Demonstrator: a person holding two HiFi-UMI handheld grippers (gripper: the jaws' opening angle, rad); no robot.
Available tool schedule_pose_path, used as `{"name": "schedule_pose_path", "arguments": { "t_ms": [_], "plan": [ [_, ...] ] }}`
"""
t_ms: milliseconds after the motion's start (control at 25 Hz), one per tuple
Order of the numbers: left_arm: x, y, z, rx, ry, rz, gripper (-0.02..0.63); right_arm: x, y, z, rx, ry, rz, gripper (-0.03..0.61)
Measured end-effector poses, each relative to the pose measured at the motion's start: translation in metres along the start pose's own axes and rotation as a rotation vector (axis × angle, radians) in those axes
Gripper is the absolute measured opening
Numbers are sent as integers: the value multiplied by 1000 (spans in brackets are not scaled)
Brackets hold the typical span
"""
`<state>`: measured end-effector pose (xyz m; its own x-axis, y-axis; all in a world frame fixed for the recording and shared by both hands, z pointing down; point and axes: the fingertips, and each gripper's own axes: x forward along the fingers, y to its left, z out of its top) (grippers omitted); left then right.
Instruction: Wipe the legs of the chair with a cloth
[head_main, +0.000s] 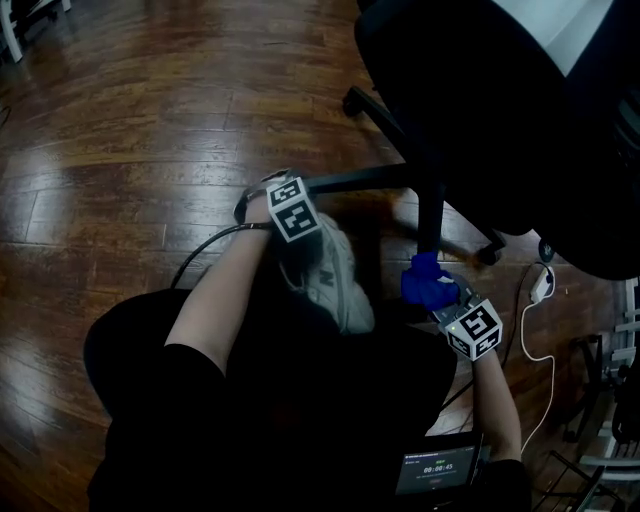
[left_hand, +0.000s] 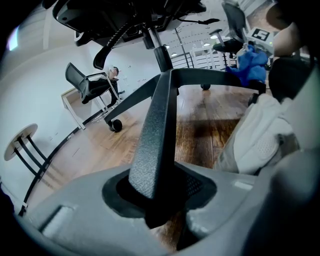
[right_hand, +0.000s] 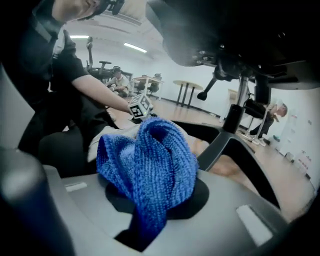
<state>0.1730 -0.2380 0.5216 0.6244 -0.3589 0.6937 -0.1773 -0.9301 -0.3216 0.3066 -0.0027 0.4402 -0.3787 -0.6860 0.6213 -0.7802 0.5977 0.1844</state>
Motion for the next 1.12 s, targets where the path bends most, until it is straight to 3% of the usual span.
{"name": "schedule_pose_path", "arguments": {
  "t_ms": [120,280,600,800,1000,1120],
  "plan": [
    [0,1,-1,-4,3,4,149,-5,14,-9,14,30,56,77],
    [1,-1,1,-8,0,2,149,1,7,-5,-40,14,31,75],
    [1,1,3,-6,-11,7,149,43,-101,45,29,-45,-206,75],
    [1,1,3,5,-12,5,149,64,-156,72,56,-61,-299,78],
    [1,0,3,7,-14,3,149,56,-151,70,77,-109,-360,78],
    [0,-1,3,6,-13,0,149,44,-118,54,44,-76,-311,77]
  ]
}}
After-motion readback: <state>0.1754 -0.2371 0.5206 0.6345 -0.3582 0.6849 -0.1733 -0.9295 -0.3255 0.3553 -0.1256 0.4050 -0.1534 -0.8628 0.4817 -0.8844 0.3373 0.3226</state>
